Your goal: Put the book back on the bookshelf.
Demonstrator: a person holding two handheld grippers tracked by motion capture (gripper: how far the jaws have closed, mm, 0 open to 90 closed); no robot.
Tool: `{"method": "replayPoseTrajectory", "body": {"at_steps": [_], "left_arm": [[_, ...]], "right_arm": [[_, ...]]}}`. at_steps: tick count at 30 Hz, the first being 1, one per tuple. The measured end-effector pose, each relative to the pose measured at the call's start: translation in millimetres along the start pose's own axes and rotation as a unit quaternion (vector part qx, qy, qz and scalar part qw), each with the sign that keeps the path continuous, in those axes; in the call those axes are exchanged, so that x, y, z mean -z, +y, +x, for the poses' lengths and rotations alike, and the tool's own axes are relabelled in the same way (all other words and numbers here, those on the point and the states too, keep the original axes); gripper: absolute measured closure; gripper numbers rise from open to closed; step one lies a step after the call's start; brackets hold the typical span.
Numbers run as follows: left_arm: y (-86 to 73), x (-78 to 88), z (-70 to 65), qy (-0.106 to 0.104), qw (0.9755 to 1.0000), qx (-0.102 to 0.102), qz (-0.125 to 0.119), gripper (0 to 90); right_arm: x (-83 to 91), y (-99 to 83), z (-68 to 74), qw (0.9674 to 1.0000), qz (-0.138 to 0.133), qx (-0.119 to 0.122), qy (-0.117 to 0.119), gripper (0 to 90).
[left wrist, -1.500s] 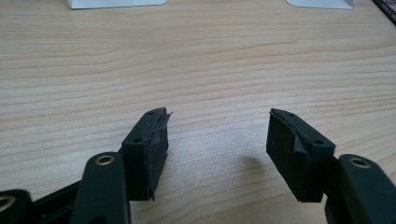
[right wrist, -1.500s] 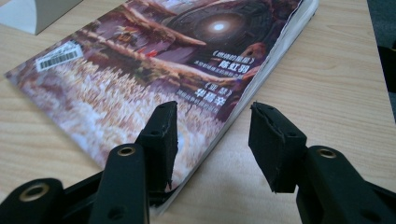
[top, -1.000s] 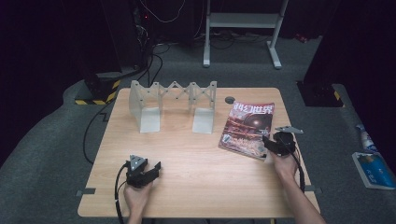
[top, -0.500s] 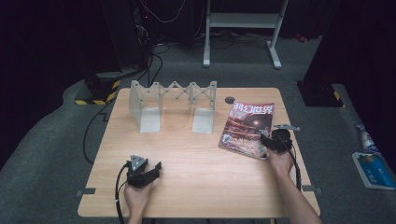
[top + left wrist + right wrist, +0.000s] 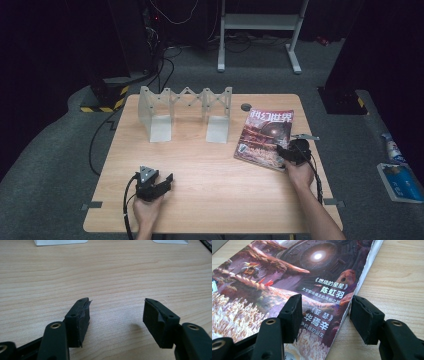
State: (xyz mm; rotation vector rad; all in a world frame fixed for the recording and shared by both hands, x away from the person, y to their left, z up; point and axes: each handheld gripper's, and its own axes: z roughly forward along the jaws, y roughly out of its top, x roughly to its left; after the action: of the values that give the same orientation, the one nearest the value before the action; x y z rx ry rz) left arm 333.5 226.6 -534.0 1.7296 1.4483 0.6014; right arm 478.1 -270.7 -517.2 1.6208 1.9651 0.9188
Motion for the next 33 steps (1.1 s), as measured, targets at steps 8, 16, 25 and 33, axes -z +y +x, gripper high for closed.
{"method": "replayPoseTrajectory", "body": {"at_steps": [8,16,25,33], "left_arm": [[7.5,-3.0,0.2,-0.002,0.9997,0.021,0.011,40.1],[21.3,-8.1,-10.1,-0.018,0.9998,0.006,0.013,40.3],[33.9,-12.6,-19.1,-0.029,0.9995,0.000,0.014,41.5],[43.1,-18.0,-29.7,-0.039,0.9992,-0.006,0.009,41.2]], "right_arm": [[-0.9,-1.1,-3.4,0.9999,-0.002,-0.004,0.013,43.0],[-1.1,-1.4,-4.0,0.9999,-0.004,-0.002,0.014,43.0],[-1.1,-1.9,-4.2,0.9999,-0.006,0.000,0.014,43.0],[-1.1,-2.0,-4.2,0.9999,-0.006,0.000,0.014,43.0]]}}
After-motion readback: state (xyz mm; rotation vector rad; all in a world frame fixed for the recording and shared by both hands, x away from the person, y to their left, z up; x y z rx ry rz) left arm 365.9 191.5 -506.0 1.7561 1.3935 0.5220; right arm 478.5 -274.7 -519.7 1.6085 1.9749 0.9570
